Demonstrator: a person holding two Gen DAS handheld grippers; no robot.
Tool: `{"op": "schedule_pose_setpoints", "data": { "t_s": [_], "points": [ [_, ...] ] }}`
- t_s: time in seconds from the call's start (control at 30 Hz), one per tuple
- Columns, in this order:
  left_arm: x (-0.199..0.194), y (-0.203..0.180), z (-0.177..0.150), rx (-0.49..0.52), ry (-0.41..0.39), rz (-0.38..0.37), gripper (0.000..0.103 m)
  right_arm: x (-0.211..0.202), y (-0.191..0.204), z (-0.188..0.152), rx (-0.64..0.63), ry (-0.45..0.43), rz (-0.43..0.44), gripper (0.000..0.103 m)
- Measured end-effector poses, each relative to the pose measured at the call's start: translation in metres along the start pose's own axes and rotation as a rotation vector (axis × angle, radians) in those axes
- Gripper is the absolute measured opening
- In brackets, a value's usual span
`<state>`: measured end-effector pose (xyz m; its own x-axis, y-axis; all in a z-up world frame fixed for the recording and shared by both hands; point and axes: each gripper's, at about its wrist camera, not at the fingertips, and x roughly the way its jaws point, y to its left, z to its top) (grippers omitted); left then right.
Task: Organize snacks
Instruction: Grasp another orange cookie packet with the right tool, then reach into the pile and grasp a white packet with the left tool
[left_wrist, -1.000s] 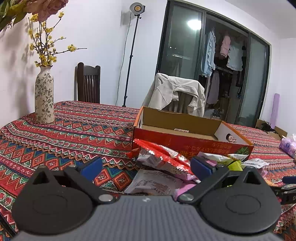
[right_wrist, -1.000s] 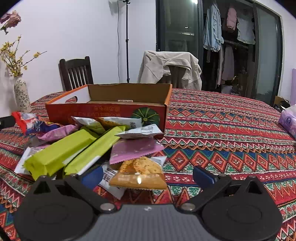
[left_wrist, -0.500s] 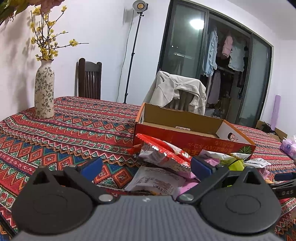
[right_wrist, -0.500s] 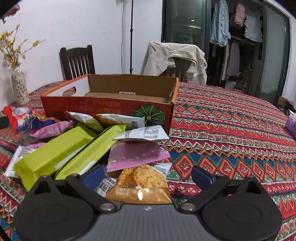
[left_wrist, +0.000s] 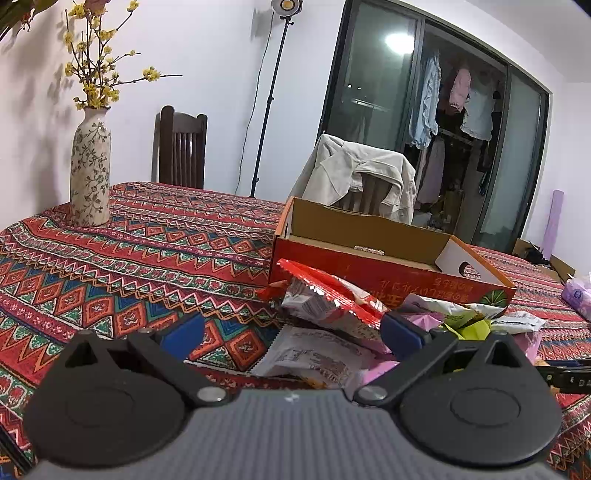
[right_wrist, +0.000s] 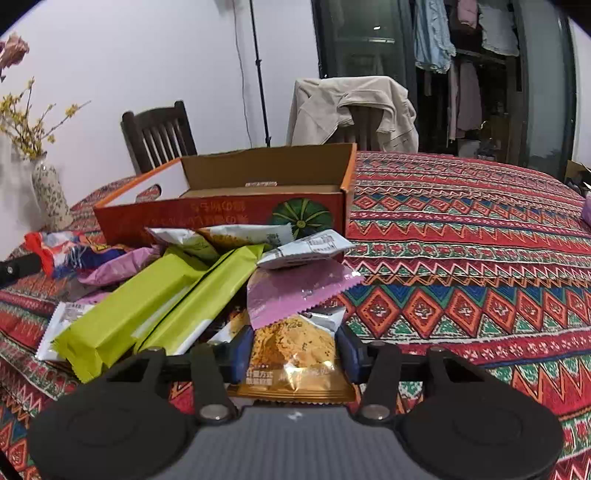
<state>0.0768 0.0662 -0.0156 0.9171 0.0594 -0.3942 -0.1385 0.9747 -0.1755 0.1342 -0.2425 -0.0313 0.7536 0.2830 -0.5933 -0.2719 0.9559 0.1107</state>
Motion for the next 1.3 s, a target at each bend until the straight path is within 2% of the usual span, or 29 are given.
{"op": "schedule_pose_setpoints", "data": {
  "t_s": [0.33, 0.57, 0.77, 0.93, 1.0, 1.3],
  "points": [
    [0.0, 0.0, 0.0, -0.001, 0.002, 0.018, 0.103, -0.039, 0.004, -0.002, -0.031, -0.114, -0.043, 0.047],
    [-0.005, -0.012, 0.002, 0.061, 0.005, 0.046, 0.103, -0.066, 0.008, 0.004, -0.057, -0.191, -0.034, 0.046],
    [-0.008, -0.017, 0.003, 0.085, 0.032, 0.045, 0.103, -0.063, 0.013, 0.005, -0.066, -0.185, -0.005, 0.046],
    [-0.003, -0.023, 0.005, 0.126, 0.091, 0.079, 0.103, -0.061, 0.015, 0.001, -0.059, -0.183, 0.012, 0.046],
    [-0.001, -0.026, 0.004, 0.147, 0.111, 0.071, 0.103, -0.061, 0.015, -0.001, -0.054, -0.182, 0.018, 0.046],
    [0.029, -0.038, -0.001, 0.175, 0.212, 0.064, 0.103, -0.056, 0.016, -0.005, -0.05, -0.167, 0.026, 0.047]
  ]
}}
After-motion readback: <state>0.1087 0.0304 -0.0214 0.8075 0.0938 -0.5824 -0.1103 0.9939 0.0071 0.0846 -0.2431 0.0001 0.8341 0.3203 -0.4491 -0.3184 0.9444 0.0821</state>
